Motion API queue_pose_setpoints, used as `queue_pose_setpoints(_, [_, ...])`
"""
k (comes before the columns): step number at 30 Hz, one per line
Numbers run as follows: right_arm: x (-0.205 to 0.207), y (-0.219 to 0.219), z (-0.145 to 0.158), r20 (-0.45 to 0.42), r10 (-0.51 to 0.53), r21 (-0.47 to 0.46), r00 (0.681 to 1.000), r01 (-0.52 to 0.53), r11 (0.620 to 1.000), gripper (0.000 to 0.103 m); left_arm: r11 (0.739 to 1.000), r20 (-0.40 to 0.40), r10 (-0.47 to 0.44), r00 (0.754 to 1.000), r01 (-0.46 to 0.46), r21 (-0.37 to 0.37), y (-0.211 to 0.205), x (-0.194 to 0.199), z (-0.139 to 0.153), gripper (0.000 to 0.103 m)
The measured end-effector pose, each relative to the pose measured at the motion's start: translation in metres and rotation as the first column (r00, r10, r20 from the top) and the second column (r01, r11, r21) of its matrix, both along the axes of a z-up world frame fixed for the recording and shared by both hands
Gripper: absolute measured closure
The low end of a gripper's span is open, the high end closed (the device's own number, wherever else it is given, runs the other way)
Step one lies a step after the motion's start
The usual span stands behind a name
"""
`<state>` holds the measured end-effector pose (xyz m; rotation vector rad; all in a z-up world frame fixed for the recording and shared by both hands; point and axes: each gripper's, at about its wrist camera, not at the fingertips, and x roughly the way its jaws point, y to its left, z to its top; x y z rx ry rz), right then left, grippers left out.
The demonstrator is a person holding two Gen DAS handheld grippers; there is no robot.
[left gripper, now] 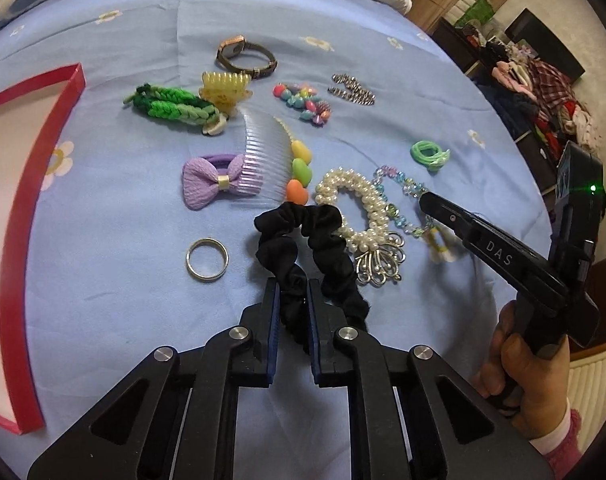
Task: Organize jewelry
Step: 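Grasp the black scrunchie with the left tool while the right tool grasps the beaded bracelet, then carry scrunchie and bracelet into the red box and open both tools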
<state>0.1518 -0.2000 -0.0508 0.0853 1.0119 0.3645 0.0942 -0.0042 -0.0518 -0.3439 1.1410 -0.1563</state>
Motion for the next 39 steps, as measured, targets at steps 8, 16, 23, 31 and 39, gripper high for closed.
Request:
queue_pose_setpoints(8, [-0.017, 0.004, 0.034, 0.061, 0.018, 0.090, 0.998, -0.023, 0.996, 0.096, 1.000, 0.070, 0.013, 0.997, -0.014, 0.014, 0.014, -0.016, 0.027, 0.094])
queue_pose_setpoints(16, [-0.029, 0.036, 0.067, 0.119, 0.084, 0.142, 0.989, -0.100, 0.985, 0.096, 0.998, 0.118, 0.066, 0.991, -0.066, -0.001, 0.042, -0.032, 0.049, 0.094])
queue_pose_setpoints(23, [-0.042, 0.076, 0.080, 0.132, 0.169, 0.183, 0.977, -0.192, 0.964, 0.096, 0.991, 0.136, 0.129, 0.982, -0.131, 0.005, 0.072, -0.049, 0.057, 0.094])
queue_pose_setpoints(31, [-0.056, 0.138, 0.084, 0.132, 0.293, 0.218, 0.947, -0.316, 0.923, 0.096, 0.974, 0.141, 0.224, 0.964, -0.227, 0.006, 0.118, -0.071, 0.058, 0.094])
queue_pose_setpoints(39, [-0.075, 0.200, 0.084, 0.127, 0.416, 0.255, 0.900, -0.435, 0.863, 0.096, 0.940, 0.143, 0.335, 0.931, -0.341, 0.017, 0.172, -0.089, 0.057, 0.094])
